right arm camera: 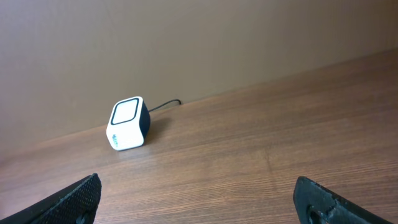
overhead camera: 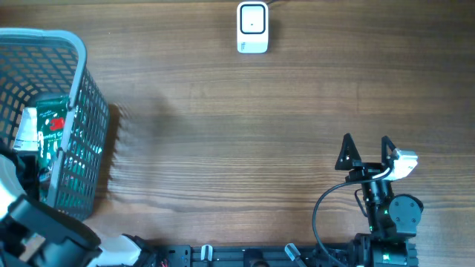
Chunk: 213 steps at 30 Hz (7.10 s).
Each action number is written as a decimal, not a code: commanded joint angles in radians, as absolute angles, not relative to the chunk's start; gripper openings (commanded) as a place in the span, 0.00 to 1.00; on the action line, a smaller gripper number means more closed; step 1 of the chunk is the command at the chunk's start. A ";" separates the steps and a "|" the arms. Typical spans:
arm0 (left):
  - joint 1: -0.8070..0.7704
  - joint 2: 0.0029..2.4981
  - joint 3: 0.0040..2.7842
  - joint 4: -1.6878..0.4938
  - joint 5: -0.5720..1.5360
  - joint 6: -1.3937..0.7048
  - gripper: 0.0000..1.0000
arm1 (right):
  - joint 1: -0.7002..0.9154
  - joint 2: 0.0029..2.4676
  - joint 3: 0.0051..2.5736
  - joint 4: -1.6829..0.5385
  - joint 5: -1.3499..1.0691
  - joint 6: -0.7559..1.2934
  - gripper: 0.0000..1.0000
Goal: Scan the item barcode
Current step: 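Reach the left gripper into the basket toward the green-lidded jar, then grasp the green-lidded Knorr jar and place it on the table centre, then reach the left gripper back into the basket and grasp the 3M glove pack, then carry the green 3M glove pack out and drop it beside the jar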
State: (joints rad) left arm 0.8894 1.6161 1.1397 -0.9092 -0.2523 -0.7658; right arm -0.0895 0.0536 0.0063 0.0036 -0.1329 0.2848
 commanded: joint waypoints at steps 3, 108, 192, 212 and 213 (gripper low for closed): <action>0.895 1.526 1.171 -0.924 -0.244 -0.768 1.00 | -0.085 0.054 0.006 0.008 -0.126 0.292 1.00; 0.556 2.006 1.579 -1.254 -0.038 -0.048 1.00 | -0.085 0.054 0.006 0.008 -0.126 0.292 1.00; -0.812 1.707 1.748 -0.784 -0.158 -0.219 1.00 | -0.085 0.054 0.006 0.008 -0.126 0.291 1.00; 0.660 1.243 1.508 -0.958 0.228 -0.395 1.00 | -0.085 0.054 0.006 0.008 -0.126 0.292 1.00; 0.704 1.261 1.437 -0.904 0.264 -0.388 1.00 | -0.085 0.054 0.006 0.008 -0.126 0.291 1.00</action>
State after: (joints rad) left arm 0.6140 1.2297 1.5543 -0.9722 0.0437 -0.4786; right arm -0.0864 0.0570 0.0063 0.0036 -0.1295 0.2874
